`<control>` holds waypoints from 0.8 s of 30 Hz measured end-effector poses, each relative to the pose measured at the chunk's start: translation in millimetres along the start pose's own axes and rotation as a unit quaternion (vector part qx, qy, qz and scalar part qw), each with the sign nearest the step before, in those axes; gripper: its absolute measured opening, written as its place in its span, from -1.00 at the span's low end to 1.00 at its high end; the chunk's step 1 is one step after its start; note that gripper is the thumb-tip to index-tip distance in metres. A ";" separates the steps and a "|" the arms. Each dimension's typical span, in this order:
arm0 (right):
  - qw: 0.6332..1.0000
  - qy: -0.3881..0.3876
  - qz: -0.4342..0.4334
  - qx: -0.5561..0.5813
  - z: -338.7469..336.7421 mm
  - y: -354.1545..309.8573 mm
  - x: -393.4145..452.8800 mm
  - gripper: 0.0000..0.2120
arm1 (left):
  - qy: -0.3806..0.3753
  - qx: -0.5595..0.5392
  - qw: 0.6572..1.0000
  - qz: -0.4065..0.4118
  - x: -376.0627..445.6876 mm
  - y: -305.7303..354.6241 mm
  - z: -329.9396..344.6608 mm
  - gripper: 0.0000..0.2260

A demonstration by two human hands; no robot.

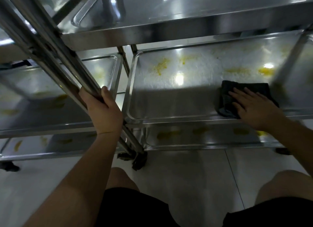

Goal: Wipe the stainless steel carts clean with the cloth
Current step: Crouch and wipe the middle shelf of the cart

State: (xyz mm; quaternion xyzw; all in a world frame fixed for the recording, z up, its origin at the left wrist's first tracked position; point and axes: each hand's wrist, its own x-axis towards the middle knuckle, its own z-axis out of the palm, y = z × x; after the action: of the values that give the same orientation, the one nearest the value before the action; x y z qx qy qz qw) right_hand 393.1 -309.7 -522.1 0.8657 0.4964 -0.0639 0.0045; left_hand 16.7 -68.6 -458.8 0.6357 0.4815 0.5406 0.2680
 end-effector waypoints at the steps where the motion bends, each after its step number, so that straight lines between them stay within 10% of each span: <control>1: 1.000 0.001 0.002 0.000 -0.1 -1.2 0.0 -0.26 | 0.002 -0.001 1.000 -0.014 -1.3 1.1 0.1 -0.50; 15: 1.000 0.019 -0.011 0.014 9.0 4.1 5.1 -0.32 | -0.085 0.041 0.995 -0.013 -106.3 -43.7 -33.5 -0.52; 24: 0.999 0.027 -0.020 0.033 12.2 9.0 6.7 -0.31 | -0.314 0.126 0.939 0.067 -130.8 14.5 46.9 -0.59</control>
State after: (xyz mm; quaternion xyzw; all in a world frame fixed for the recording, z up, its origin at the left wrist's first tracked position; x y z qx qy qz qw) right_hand 403.0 -309.4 -535.5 0.8566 0.5113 -0.0573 -0.0389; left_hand 72.0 -183.8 -515.2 0.8326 0.3934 0.2651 0.2859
